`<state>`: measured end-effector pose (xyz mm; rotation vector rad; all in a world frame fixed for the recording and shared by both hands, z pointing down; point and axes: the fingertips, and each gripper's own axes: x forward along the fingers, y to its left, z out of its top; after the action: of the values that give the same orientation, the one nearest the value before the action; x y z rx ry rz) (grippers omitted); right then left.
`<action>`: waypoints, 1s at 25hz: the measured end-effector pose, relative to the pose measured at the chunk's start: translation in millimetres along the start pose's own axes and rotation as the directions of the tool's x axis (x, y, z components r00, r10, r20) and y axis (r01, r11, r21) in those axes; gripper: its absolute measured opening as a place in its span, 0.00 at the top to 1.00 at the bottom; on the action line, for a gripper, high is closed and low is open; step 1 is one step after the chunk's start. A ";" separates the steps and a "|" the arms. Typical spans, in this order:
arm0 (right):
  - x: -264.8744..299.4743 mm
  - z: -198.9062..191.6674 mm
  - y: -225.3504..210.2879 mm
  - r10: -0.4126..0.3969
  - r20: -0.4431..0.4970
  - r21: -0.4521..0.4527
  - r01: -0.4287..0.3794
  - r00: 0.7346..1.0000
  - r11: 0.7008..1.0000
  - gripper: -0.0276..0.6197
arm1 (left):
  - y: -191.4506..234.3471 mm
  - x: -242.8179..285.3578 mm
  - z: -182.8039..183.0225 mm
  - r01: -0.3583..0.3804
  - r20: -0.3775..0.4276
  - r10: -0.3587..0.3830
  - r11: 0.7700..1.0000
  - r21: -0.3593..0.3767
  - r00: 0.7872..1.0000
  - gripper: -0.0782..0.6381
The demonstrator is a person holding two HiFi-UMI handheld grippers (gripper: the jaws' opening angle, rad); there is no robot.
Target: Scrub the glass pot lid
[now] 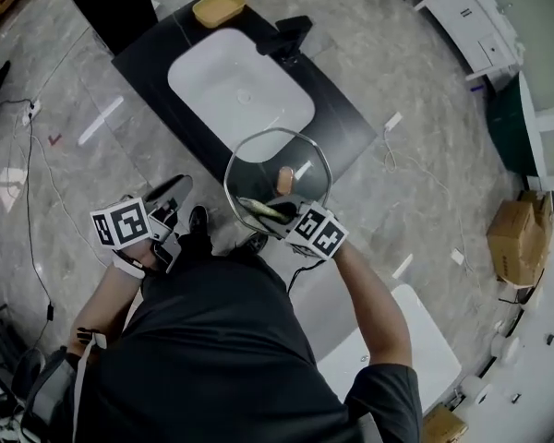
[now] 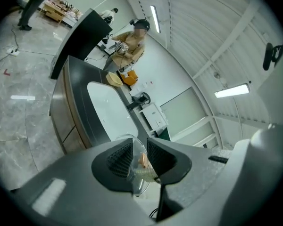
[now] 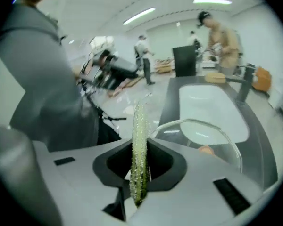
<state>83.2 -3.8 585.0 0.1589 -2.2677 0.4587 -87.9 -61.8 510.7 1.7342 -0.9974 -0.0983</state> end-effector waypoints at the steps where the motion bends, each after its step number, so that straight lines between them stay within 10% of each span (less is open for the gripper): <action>1: -10.6 13.0 -11.5 -0.048 0.075 0.071 0.043 0.996 0.997 0.86 | -2.3 2.6 -1.9 0.008 -0.017 -0.008 1.000 0.008 1.000 0.76; 6: -62.9 24.6 -79.3 -0.350 0.169 0.289 0.293 0.921 0.911 0.86 | -9.9 9.8 1.1 0.037 -0.056 -0.035 0.998 0.041 0.998 0.76; 15: -109.3 -61.3 -146.0 -0.627 -0.011 0.614 0.500 0.779 0.611 0.86 | -17.7 17.2 16.6 0.076 -0.081 -0.070 0.994 0.079 0.994 0.76; 19: -93.8 -103.2 -126.8 -0.638 -0.193 0.361 0.658 0.746 0.661 0.86 | -17.9 22.1 20.2 0.086 -0.101 -0.077 0.993 0.082 0.992 0.76; 22: -52.6 -130.1 -103.9 -0.599 -0.222 0.178 0.636 0.770 0.751 0.86 | -13.5 27.8 16.7 0.087 -0.131 -0.077 0.993 0.076 0.988 0.76; 25: -28.3 -135.5 -83.2 -0.584 -0.192 0.150 0.612 0.789 0.777 0.86 | -12.1 36.5 13.7 0.094 -0.169 -0.080 0.993 0.075 0.982 0.76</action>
<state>217.6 -31.0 670.2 0.9063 -1.8901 0.3390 -64.5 -95.3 509.3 1.8297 -0.8140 0.0316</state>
